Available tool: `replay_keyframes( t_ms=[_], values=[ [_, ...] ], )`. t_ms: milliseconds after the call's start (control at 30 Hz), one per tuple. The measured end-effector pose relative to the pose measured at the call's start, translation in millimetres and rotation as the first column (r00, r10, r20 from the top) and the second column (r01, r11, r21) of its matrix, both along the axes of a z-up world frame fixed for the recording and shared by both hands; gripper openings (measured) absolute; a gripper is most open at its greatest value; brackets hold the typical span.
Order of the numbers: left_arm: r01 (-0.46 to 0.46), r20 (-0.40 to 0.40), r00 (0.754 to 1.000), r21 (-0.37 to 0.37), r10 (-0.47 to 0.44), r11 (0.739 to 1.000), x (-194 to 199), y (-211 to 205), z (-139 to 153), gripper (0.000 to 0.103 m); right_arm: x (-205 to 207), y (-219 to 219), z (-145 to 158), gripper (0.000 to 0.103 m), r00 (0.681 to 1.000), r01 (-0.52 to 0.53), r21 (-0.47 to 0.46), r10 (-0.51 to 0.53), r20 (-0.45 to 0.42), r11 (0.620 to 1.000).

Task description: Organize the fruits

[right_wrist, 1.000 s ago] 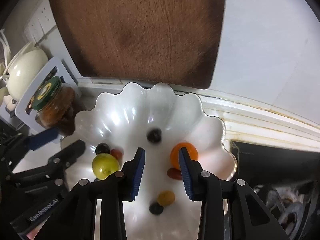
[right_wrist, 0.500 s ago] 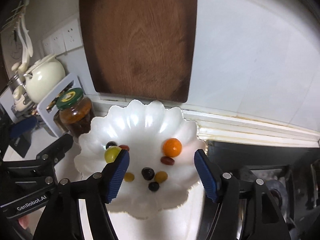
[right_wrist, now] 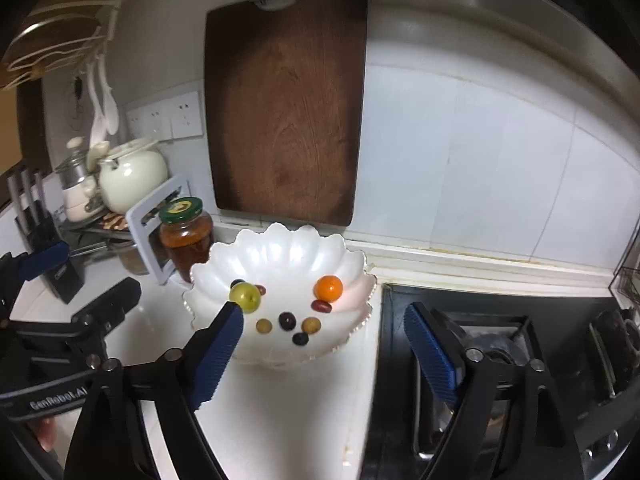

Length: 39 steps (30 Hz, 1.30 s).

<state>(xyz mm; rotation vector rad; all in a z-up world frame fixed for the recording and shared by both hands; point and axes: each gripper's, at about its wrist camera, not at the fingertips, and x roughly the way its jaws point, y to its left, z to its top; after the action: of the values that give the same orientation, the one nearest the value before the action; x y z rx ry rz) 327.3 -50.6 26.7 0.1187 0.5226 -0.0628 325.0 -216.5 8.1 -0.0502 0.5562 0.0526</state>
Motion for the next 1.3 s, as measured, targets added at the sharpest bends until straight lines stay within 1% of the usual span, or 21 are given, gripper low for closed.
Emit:
replay_keyframes(
  t_ms=[133, 367, 567, 733, 1000, 1133, 1300],
  values=[
    [-0.009, 0.021, 1.000, -0.025, 0.009, 1.000, -36, 1, 3, 0.103, -36, -4, 1, 0.085, 0.999, 0.004, 0.000, -0.004, 0.036, 1.000],
    [-0.029, 0.066, 0.997, -0.017, 0.030, 0.999, -100, -3, 0, 0.103, -99, -11, 1, 0.085, 0.996, 0.027, -0.012, -0.026, 0.090, 1.000],
    [-0.010, 0.096, 0.995, -0.015, 0.012, 1.000, -153, -6, 1, 0.103, -151, -20, 2, 0.085, 0.992, 0.038, -0.003, -0.037, 0.119, 0.999],
    [0.007, 0.107, 0.994, -0.027, -0.004, 1.000, -191, -8, 2, 0.103, -194, -20, 4, 0.085, 0.989, 0.046, -0.006, -0.044, 0.142, 0.999],
    [0.046, 0.095, 0.995, -0.042, -0.042, 0.998, -239, -12, -1, 0.103, -252, -22, 4, 0.085, 0.983, 0.057, -0.005, -0.055, 0.174, 0.998],
    [0.055, 0.094, 0.994, -0.054, -0.050, 0.997, -259, -11, -2, 0.103, -272, -23, 3, 0.085, 0.981, 0.069, -0.003, -0.067, 0.183, 0.998],
    [0.055, 0.107, 0.993, -0.037, -0.051, 0.998, -281, -11, -2, 0.103, -297, -22, 2, 0.085, 0.976, 0.086, -0.021, -0.080, 0.203, 0.996]
  ],
)
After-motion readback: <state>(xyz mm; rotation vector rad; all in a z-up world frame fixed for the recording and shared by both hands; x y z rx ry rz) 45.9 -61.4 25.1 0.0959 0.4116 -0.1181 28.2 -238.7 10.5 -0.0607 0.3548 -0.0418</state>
